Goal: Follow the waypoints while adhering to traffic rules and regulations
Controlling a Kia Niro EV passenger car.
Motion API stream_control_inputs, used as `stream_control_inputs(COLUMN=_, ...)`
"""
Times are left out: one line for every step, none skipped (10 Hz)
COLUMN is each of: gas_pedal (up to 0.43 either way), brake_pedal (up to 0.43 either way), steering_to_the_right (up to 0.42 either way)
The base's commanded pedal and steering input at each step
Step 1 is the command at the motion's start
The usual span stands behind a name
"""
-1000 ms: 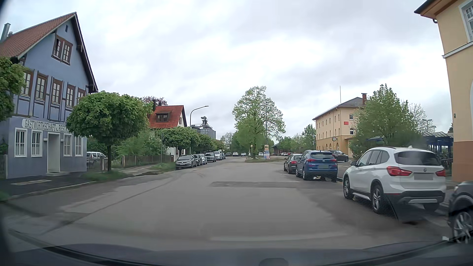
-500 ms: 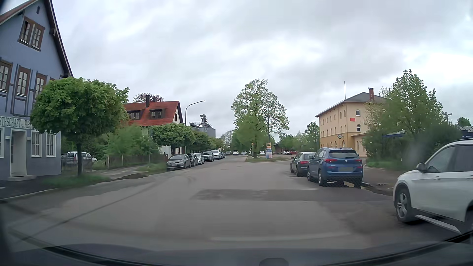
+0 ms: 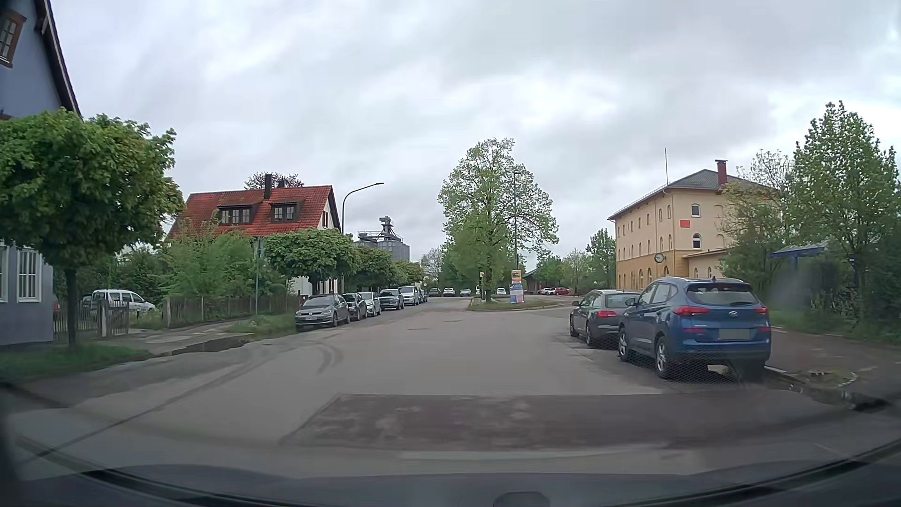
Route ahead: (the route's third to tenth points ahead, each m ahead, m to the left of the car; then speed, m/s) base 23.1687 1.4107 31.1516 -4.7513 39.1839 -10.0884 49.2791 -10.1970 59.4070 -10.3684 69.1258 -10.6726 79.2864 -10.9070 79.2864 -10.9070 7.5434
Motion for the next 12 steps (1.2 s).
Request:
stream_control_inputs(gas_pedal=0.079, brake_pedal=0.000, steering_to_the_right=-0.002)
stream_control_inputs(gas_pedal=0.079, brake_pedal=0.000, steering_to_the_right=-0.002)
stream_control_inputs(gas_pedal=0.079, brake_pedal=0.000, steering_to_the_right=-0.002)
stream_control_inputs(gas_pedal=0.079, brake_pedal=0.000, steering_to_the_right=-0.002)
stream_control_inputs(gas_pedal=0.079, brake_pedal=0.000, steering_to_the_right=-0.002)
stream_control_inputs(gas_pedal=0.079, brake_pedal=0.000, steering_to_the_right=-0.002)
stream_control_inputs(gas_pedal=0.079, brake_pedal=0.000, steering_to_the_right=-0.002)
stream_control_inputs(gas_pedal=0.079, brake_pedal=0.000, steering_to_the_right=-0.001)
stream_control_inputs(gas_pedal=0.079, brake_pedal=0.000, steering_to_the_right=-0.001)
stream_control_inputs(gas_pedal=0.079, brake_pedal=0.000, steering_to_the_right=-0.001)
stream_control_inputs(gas_pedal=0.079, brake_pedal=0.000, steering_to_the_right=-0.001)
stream_control_inputs(gas_pedal=0.079, brake_pedal=0.000, steering_to_the_right=0.000)
